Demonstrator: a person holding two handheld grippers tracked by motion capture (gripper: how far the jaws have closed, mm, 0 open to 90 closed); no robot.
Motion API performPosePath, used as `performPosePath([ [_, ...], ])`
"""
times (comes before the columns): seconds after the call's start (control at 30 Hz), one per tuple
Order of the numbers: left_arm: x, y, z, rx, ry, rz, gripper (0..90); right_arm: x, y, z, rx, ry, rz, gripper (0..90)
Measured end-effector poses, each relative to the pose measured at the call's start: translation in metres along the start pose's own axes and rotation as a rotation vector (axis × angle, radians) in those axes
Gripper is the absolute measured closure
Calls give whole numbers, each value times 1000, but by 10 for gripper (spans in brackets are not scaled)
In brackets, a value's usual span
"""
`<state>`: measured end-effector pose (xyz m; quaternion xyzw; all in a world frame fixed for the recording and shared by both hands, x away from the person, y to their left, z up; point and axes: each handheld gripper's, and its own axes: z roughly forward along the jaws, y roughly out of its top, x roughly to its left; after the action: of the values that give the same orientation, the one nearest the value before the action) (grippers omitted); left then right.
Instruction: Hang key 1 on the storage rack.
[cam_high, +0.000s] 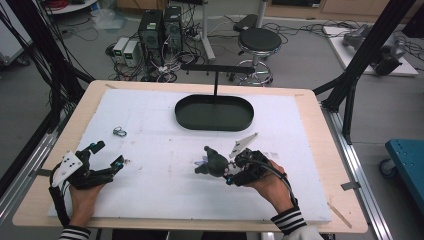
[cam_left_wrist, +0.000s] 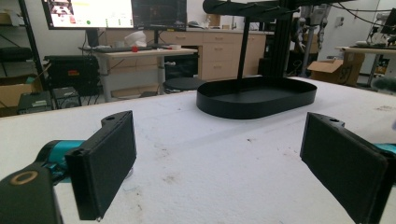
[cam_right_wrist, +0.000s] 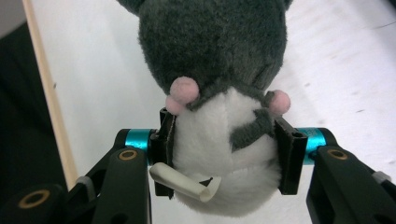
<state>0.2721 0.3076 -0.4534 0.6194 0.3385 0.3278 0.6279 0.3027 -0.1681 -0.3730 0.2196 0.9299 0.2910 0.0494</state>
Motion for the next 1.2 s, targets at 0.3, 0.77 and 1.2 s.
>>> performPosePath([
  [0.3,0,0,0,0,0,0,110,-10,1,-16,-134,-23,83,522],
  [0.77,0,0,0,0,0,-1,110,-32,18,-44,-303,-61,142,522],
  [1.2,0,0,0,-1,-2,-4,110,-53,28,-65,-349,-117,190,522],
])
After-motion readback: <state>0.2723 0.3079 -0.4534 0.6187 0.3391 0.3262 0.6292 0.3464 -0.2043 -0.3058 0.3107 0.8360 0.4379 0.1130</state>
